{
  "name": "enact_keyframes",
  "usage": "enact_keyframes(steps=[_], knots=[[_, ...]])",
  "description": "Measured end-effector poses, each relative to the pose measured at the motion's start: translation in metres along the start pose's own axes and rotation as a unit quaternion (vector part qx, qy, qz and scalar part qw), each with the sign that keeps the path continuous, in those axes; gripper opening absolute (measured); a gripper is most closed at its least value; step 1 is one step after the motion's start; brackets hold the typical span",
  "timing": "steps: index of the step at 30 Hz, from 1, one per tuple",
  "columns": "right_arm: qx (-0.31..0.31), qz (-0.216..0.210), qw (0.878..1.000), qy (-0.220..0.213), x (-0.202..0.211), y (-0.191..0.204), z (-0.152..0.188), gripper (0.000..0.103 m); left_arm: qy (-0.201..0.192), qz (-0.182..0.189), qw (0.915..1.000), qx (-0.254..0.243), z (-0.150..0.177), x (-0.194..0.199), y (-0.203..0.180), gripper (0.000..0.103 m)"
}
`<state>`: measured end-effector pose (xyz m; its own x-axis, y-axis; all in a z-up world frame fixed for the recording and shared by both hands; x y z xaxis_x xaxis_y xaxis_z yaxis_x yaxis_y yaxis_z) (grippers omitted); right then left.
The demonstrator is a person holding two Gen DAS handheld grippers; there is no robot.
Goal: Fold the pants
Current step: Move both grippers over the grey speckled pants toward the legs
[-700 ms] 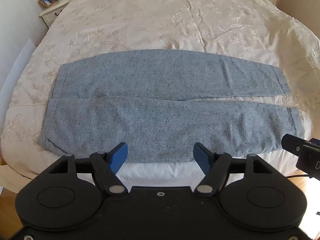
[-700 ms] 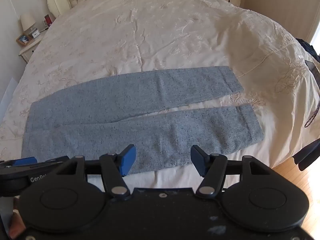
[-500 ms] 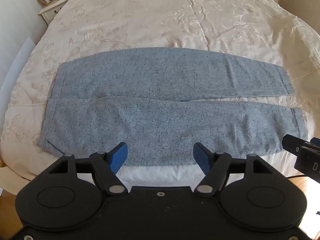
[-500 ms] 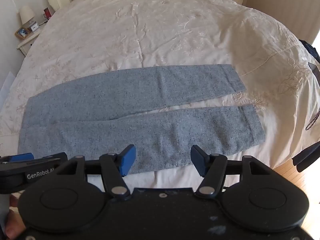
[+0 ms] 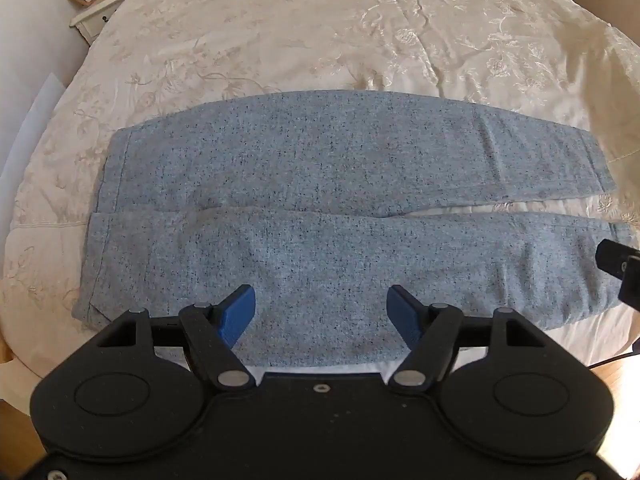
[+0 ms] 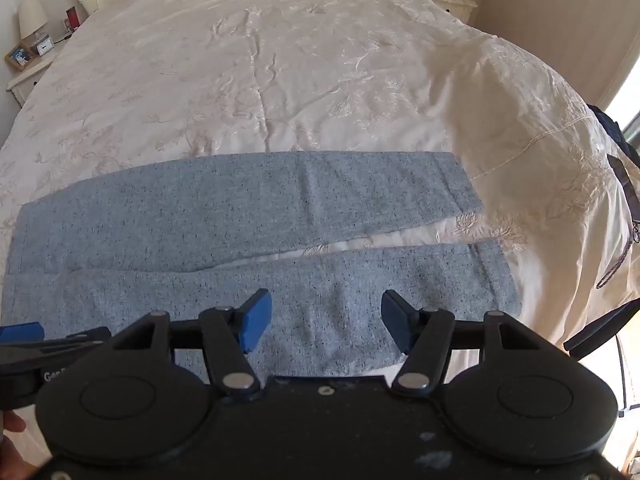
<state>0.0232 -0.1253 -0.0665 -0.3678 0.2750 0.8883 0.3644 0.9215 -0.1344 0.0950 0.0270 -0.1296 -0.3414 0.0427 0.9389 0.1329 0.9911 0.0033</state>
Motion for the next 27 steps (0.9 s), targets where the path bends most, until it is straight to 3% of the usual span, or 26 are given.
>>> enact_keyframes(steps=[5, 9, 11, 16, 22, 27], knots=[[-0.037, -0.019, 0.999, -0.020, -0.020, 0.006, -0.007, 0.064, -0.004, -0.027, 0.9996, -0.009, -0.011, -0.019, 0.026, 0.073], [-0.083, -0.040, 0.996, 0.007, -0.045, 0.006, -0.004, 0.061, -0.005, -0.029, 0.9995, -0.010, -0.016, -0.041, 0.048, 0.068], [-0.094, -0.027, 0.995, 0.014, -0.059, 0.002, -0.001, 0.060, -0.006, -0.027, 0.9996, -0.010, -0.016, -0.054, 0.058, 0.068], [-0.075, 0.014, 0.997, 0.026, -0.091, -0.008, 0.014, 0.060, 0.001, -0.064, 0.9976, -0.025, -0.008, -0.072, 0.088, 0.067], [-0.045, 0.044, 0.996, 0.061, -0.122, -0.016, 0.046, 0.058, 0.027, -0.052, 0.9981, -0.022, 0.013, -0.089, 0.095, 0.067], [-0.095, 0.043, 0.992, 0.078, -0.135, -0.033, 0.069, 0.058, 0.019, -0.037, 0.9989, -0.020, 0.026, -0.093, 0.094, 0.067]])
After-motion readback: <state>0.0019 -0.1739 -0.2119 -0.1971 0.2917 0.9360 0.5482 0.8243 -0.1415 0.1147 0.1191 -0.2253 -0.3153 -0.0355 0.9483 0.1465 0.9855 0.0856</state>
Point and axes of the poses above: each gripper's, at about its wrist camera, not at the fingertips, and x roughly against the way its jaws point, y to its left, z to its underside, the point moved 10 cm from there along -x, roughly the way its jaws point, and after that the axes turned 4 degrees about z, right-handed, at the moved point
